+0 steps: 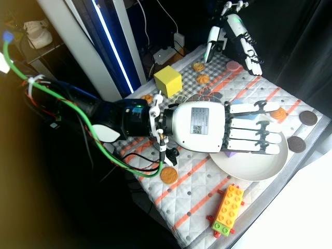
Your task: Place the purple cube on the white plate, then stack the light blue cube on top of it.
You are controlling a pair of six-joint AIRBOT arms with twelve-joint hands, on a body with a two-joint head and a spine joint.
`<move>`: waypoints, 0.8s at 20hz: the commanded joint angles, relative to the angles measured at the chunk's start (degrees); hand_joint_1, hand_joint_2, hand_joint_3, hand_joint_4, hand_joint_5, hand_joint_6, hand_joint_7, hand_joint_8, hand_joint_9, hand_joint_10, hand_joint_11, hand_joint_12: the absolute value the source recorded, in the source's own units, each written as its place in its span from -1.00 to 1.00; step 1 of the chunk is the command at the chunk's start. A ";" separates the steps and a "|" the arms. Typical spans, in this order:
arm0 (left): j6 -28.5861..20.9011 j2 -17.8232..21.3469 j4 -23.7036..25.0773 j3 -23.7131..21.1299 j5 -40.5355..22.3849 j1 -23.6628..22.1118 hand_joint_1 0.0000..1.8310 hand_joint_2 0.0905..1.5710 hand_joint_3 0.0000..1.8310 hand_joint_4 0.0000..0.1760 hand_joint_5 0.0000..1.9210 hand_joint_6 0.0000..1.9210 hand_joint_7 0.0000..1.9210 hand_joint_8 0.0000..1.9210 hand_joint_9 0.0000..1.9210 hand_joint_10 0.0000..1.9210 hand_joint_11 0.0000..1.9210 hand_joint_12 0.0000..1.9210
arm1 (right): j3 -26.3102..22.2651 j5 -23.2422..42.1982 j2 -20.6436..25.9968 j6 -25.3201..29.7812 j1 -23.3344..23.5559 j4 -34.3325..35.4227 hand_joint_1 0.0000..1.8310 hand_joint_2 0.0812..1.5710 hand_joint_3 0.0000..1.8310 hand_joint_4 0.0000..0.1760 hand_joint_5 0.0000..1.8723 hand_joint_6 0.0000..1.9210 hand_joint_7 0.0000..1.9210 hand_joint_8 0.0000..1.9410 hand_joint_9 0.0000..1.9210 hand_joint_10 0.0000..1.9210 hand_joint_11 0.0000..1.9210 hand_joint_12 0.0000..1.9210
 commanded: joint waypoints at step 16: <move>-41.12 4.96 6.17 4.41 -38.64 7.13 -0.97 0.95 -0.95 0.60 -0.93 -0.99 -0.75 -0.97 -0.75 -0.88 -1.00 -1.00 | -20.96 58.75 20.26 0.29 -32.27 16.32 -0.71 0.52 -1.00 0.39 -0.94 -1.00 -1.00 -1.00 -1.00 -1.00 -1.00 -1.00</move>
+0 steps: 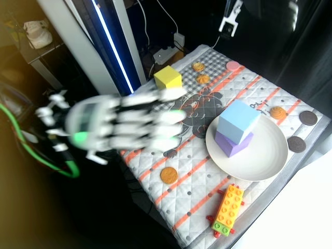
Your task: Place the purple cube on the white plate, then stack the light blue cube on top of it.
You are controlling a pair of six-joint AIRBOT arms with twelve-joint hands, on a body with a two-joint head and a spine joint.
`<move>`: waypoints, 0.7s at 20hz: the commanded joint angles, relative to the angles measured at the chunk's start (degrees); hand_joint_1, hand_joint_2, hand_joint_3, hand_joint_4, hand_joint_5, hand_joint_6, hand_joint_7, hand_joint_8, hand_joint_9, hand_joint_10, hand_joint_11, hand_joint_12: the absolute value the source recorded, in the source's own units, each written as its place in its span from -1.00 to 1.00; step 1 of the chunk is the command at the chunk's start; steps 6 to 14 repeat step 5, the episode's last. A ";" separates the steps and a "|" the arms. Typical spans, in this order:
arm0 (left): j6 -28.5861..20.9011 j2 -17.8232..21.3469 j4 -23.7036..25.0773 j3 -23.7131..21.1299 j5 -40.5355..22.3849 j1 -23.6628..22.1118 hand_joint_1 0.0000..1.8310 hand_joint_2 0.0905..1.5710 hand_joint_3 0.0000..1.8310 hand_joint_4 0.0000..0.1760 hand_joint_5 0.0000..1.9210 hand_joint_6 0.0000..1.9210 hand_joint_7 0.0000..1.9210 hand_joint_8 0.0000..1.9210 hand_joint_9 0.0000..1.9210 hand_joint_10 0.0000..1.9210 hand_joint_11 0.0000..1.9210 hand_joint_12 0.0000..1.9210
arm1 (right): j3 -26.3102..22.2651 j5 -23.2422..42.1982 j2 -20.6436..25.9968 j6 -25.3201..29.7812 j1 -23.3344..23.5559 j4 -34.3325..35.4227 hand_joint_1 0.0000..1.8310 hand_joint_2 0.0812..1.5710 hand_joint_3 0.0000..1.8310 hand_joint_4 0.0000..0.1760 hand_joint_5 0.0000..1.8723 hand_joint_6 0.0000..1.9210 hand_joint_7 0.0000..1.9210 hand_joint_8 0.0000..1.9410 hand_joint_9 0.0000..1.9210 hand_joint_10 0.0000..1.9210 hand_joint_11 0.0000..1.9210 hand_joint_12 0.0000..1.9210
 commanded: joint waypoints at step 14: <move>-3.16 -0.80 5.69 1.10 -6.93 -4.73 -1.00 0.75 -1.00 -0.69 -0.95 -1.00 -1.00 -1.00 -0.94 -0.99 -0.94 -0.97 | -2.17 11.25 0.93 0.07 3.12 -5.32 -0.88 0.62 -0.98 -0.34 -0.91 -1.00 -0.97 -1.00 -0.99 -1.00 -1.00 -1.00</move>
